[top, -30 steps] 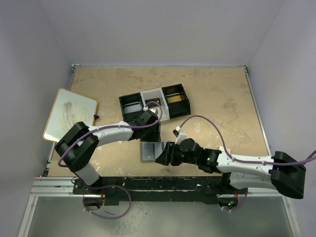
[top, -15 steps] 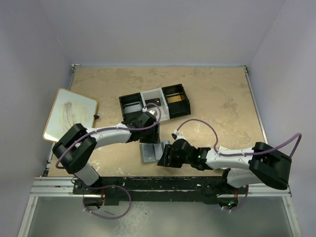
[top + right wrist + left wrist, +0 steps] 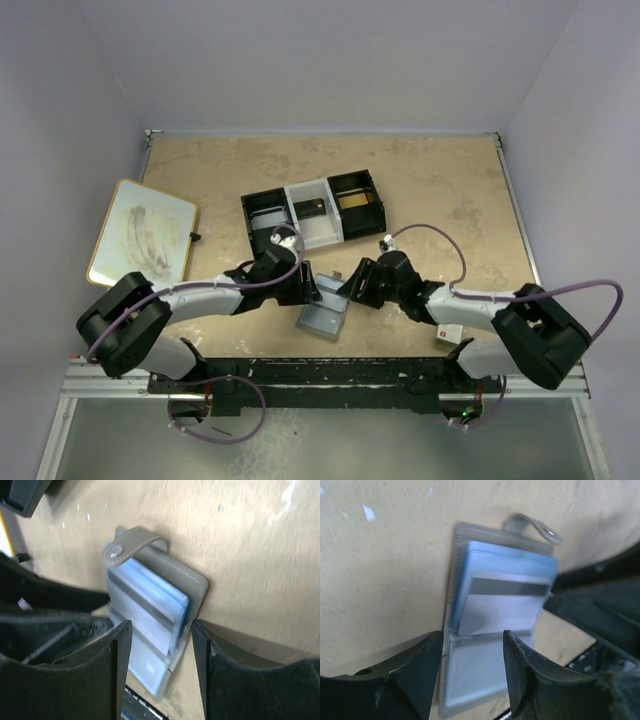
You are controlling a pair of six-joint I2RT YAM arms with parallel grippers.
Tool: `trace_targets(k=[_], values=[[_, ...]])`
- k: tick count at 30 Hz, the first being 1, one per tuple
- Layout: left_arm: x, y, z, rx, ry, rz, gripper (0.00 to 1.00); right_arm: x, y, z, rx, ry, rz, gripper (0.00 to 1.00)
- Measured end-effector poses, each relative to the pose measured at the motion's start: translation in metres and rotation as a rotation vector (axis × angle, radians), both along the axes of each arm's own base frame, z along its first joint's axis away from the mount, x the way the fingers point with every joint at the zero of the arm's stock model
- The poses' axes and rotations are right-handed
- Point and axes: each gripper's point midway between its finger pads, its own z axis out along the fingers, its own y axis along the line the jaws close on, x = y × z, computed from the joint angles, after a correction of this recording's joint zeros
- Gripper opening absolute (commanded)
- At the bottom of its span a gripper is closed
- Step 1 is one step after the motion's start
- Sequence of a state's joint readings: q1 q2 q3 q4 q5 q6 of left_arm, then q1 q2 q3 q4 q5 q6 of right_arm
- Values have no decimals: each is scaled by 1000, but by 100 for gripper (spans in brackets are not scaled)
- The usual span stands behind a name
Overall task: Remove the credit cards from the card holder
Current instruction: Adjust the card holder at the center of the board.
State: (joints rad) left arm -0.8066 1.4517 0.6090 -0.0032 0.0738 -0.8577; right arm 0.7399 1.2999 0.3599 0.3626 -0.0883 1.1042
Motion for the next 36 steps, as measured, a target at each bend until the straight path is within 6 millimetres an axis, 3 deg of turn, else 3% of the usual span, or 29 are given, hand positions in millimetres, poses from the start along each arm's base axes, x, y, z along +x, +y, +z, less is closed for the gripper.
trace_targets(k=[4, 8, 11, 14, 19, 25, 30, 34, 36], values=[[-15, -9, 3, -125, 18, 26, 50, 23, 7, -2, -33, -6, 26, 50], [-39, -38, 3, -200, 57, -3, 50, 56, 19, -3, -59, -46, 44, 50], [-67, -64, 3, -249, 85, -56, 49, 52, 36, -4, -28, -39, 118, 51], [-80, -72, 4, -257, 88, -59, 50, 43, 41, -3, -19, -30, 161, 54], [-78, -63, 3, -207, 64, -10, 50, 37, 24, 3, -94, -28, 142, 58], [-66, -47, 13, -100, 10, 33, 50, 36, 5, 30, -140, -86, 100, 57], [-55, -37, 35, -85, -63, 67, 50, 29, -1, 29, -155, -62, 95, 56], [-50, -29, 36, -46, -88, 82, 50, 16, -5, 27, -90, -56, 72, 53], [-46, -25, 35, -21, -93, 92, 55, 2, -7, 20, -37, -31, 70, 53]])
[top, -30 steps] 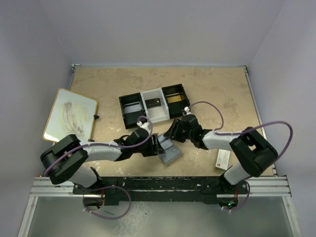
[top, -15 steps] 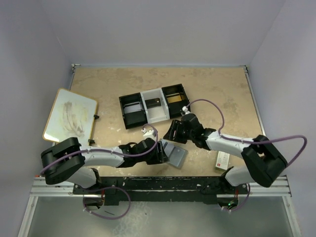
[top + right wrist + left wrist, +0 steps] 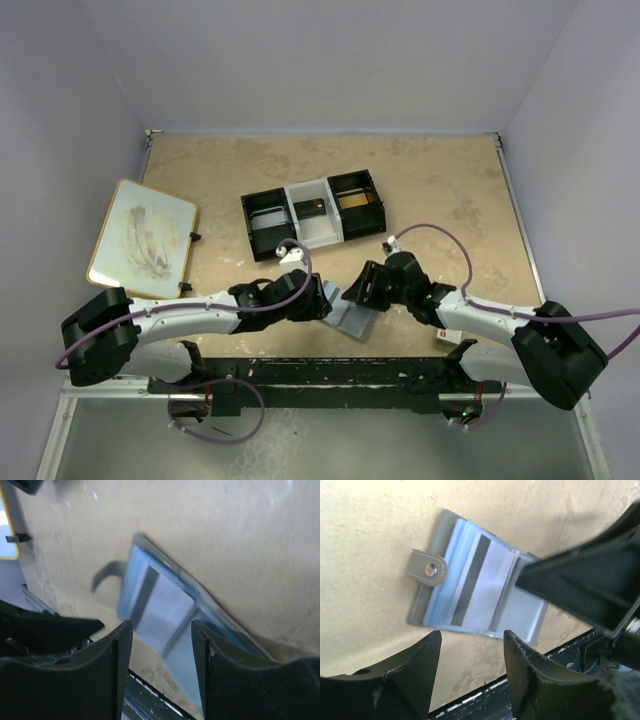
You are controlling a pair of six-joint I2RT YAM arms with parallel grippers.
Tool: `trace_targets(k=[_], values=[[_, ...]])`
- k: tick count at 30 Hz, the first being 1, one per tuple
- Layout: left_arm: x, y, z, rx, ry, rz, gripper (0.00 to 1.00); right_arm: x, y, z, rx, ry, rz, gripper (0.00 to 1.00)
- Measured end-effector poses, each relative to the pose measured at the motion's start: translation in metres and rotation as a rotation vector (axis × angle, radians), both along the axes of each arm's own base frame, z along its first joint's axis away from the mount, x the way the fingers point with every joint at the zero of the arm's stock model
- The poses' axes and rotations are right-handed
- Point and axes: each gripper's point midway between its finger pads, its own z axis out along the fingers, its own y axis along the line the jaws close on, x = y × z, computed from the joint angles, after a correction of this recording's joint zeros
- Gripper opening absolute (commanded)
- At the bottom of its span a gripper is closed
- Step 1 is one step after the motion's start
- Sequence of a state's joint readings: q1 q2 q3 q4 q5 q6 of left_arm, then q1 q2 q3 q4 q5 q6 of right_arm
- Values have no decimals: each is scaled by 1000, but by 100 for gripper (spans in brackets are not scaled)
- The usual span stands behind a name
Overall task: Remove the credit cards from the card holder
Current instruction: Adjust the card holder at the center of the board.
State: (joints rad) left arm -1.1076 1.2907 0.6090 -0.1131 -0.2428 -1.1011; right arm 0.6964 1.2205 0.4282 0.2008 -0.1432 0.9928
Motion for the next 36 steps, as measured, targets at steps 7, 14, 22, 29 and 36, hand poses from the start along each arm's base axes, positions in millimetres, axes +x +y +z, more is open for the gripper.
trace_targets(k=[7, 14, 22, 29, 36], values=[[29, 20, 17, -3, -34, 88, 68, -28, -3, -11, 128, 70, -17, 56], [59, 26, 61, -19, -101, 122, 68, -24, -2, 3, 176, 12, -24, 58], [66, -2, 73, -1, -107, 5, 46, -31, -8, -3, 227, 25, -69, 52], [51, -13, 28, 111, 26, -132, 39, -31, -2, -19, 199, 95, -58, 36], [48, -17, 25, 117, 52, -158, 34, -17, 6, -9, 206, 89, -86, 39]])
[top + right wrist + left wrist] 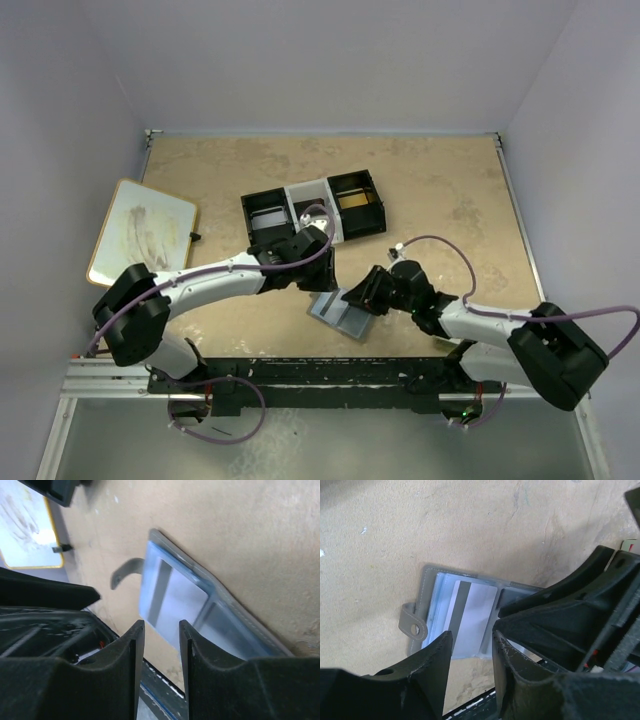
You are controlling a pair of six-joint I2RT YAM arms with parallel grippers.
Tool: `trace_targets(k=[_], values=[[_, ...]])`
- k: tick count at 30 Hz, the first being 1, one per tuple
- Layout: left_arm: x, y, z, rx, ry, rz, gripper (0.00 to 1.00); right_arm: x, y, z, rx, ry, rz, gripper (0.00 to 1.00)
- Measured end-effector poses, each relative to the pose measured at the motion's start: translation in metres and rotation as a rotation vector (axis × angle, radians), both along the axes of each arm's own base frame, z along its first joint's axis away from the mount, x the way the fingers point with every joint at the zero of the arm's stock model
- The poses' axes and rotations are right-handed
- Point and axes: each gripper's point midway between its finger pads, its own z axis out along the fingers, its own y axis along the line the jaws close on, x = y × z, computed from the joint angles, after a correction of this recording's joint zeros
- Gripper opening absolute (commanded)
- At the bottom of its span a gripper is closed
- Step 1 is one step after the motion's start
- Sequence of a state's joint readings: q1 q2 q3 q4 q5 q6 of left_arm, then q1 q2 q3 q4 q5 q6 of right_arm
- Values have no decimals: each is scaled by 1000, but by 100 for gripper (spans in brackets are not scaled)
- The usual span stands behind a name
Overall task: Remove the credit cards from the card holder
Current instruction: Adjust the card holder at the center of the board, then remove the credit card from the card holder.
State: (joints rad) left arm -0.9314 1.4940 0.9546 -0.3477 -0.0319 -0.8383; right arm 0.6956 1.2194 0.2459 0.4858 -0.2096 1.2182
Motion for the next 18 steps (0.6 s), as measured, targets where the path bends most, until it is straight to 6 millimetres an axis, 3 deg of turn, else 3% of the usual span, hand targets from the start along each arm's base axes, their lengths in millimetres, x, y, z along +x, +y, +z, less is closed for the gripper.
trace_targets(k=[6, 9, 13, 18], values=[[5, 0, -3, 27, -6, 12, 31, 16, 6, 26, 26, -60, -29, 36], [5, -1, -9, 37, 5, 12, 30, 13, 5, 15, 18, -31, -29, 36], [2, -2, -25, 61, 41, 1, 28, -8, -7, -17, -9, 58, -28, 36], [-1, -1, -37, 84, 68, -8, 25, -10, -4, -18, 19, 74, -26, 36]])
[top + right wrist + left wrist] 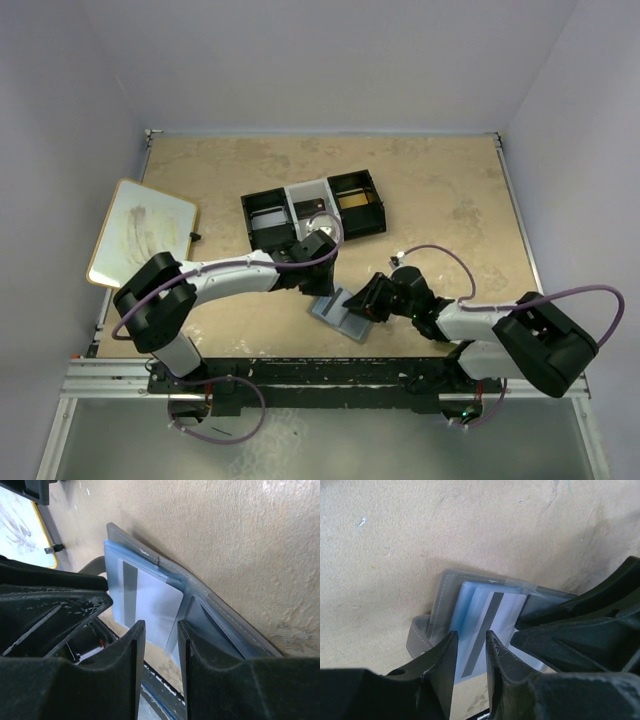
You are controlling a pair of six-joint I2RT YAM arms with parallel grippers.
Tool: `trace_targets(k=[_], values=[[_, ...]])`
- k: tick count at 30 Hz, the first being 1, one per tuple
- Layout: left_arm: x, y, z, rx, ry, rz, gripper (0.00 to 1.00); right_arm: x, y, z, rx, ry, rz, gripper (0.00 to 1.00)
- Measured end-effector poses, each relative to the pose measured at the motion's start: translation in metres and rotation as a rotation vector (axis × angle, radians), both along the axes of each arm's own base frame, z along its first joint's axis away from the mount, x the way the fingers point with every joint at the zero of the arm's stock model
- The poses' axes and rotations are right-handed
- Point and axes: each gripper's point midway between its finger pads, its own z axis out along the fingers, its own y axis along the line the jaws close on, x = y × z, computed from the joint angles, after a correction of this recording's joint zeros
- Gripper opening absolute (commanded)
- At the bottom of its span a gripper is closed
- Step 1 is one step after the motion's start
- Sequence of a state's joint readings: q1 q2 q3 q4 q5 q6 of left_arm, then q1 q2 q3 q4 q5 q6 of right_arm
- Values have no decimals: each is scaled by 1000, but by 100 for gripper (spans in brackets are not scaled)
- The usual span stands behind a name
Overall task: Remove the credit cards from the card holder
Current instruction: Remove the credit card from the card holder.
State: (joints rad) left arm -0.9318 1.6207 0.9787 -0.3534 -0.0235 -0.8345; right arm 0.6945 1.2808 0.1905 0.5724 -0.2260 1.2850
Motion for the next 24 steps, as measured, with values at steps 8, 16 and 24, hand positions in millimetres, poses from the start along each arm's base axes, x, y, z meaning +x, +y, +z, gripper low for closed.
trace_targets(k=[8, 16, 24], values=[[-5, 8, -26, 90, 22, -5, 16, 2, 2, -2, 11, 14, -12, 33], [-8, 9, -28, 123, -5, -8, 15, 1, 0, 1, -3, 14, -15, 32], [-9, 9, -28, 130, -16, -11, 14, 1, 0, 6, 3, -2, -3, 28]])
